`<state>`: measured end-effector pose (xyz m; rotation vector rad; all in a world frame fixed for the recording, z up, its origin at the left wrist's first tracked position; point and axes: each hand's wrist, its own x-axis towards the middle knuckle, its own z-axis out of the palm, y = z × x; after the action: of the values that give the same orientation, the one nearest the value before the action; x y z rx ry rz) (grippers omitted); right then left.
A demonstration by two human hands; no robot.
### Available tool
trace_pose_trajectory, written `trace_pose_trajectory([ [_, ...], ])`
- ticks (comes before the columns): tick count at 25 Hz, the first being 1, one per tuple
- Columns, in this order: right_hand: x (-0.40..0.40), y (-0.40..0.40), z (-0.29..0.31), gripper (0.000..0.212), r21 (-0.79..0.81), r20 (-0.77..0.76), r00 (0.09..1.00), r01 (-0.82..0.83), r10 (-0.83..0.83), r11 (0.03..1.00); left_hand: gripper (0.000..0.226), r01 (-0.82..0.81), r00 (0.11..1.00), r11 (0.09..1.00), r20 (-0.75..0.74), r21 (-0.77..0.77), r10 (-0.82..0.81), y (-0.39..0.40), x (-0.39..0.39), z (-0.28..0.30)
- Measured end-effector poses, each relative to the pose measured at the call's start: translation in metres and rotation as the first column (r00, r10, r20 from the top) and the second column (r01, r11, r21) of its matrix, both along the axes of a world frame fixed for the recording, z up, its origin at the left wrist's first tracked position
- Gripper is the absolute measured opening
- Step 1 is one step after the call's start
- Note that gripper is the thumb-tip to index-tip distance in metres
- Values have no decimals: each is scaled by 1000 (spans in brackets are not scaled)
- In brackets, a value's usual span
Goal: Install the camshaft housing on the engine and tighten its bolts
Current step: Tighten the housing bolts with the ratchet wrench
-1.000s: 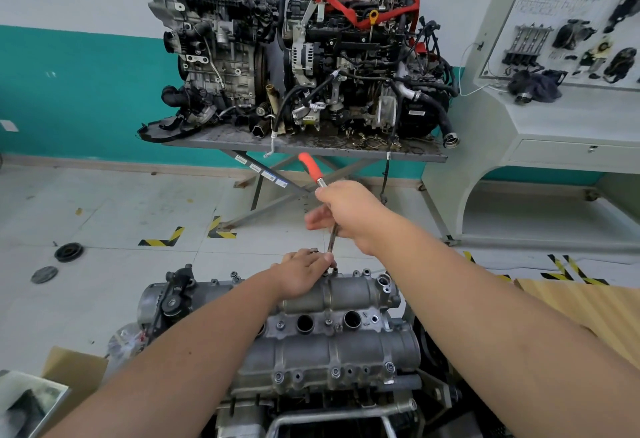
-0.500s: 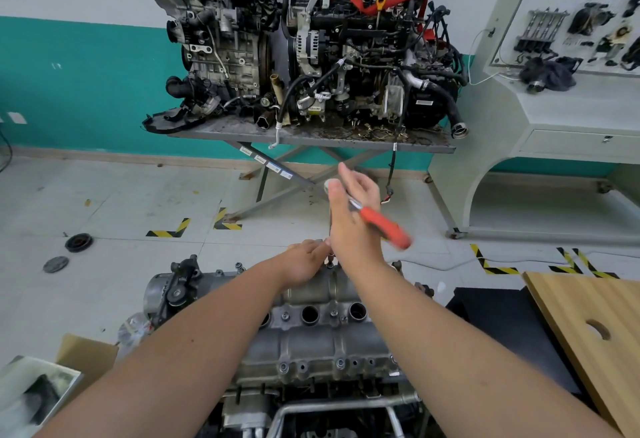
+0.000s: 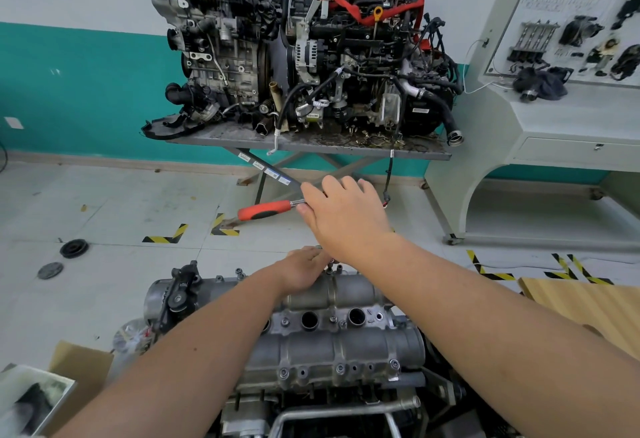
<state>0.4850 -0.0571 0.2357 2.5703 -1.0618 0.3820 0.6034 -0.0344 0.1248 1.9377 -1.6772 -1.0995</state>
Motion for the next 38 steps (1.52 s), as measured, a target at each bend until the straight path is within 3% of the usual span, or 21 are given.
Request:
trace_pose_trajectory([
  [3,7,5,6,42,41,-12,1000,22,-21,999,43,7,1000,1000,-5,-2,-7,1,0,-1],
  [7,16,-2,23,37,247,-13,986,163,-165,955,43,57,998,997,30,-51,-55,0,2,-7],
  [9,16,-8,33,28,451,15,967,222,-256,864,46,68,997,995,46,-67,-65,-1,4,-10],
  [11,13,-9,38,21,769,180,913,102,-367,631,47,67,995,996,73,-67,-62,-1,5,-12],
  [13,8,-4,35,11,927,372,695,-252,-615,276,48,67,993,996,103,-59,-61,1,5,-13],
  [14,5,-2,30,6,872,414,535,-465,-736,153,48,64,992,996,112,-56,-58,1,5,-13],
  [15,4,-2,23,6,755,425,358,-647,-831,107,48,57,992,997,116,-55,-50,2,4,-13],
  [17,1,-5,7,8,522,369,62,-839,-927,152,47,34,993,998,118,-51,-28,2,1,-10],
  [18,-1,-7,-1,9,457,341,-30,-868,-939,193,47,24,993,999,116,-44,-18,2,1,-9],
  [20,-5,-5,-17,18,467,416,-89,-833,-905,297,48,13,994,1000,113,-26,-10,1,1,-10],
  [22,-8,1,-34,25,564,691,36,-652,-722,507,49,18,994,999,108,-29,-15,1,1,-10],
  [24,-9,9,-47,30,412,910,244,-461,-334,786,47,17,996,1000,93,-25,-14,0,1,-10],
  [26,-11,5,-52,34,47,895,432,-333,108,942,42,-8,999,1000,53,-25,9,2,2,-12],
  [28,-11,0,-45,37,-200,669,662,-277,337,940,53,-44,999,998,-4,-49,44,3,3,-15],
  [30,-9,-2,-31,34,-301,387,869,-198,309,933,56,-43,999,995,12,-93,45,5,0,-12],
  [32,-9,-1,-17,26,-289,204,965,-103,166,952,45,-37,998,996,52,-77,42,5,-4,-6],
  [35,-9,0,-5,59,-19,5,999,-39,39,999,41,-49,996,999,74,-9,50,5,-6,3],
  [38,-9,-1,-1,63,62,-43,998,-52,55,997,46,-34,997,999,65,-16,35,6,-5,2],
])
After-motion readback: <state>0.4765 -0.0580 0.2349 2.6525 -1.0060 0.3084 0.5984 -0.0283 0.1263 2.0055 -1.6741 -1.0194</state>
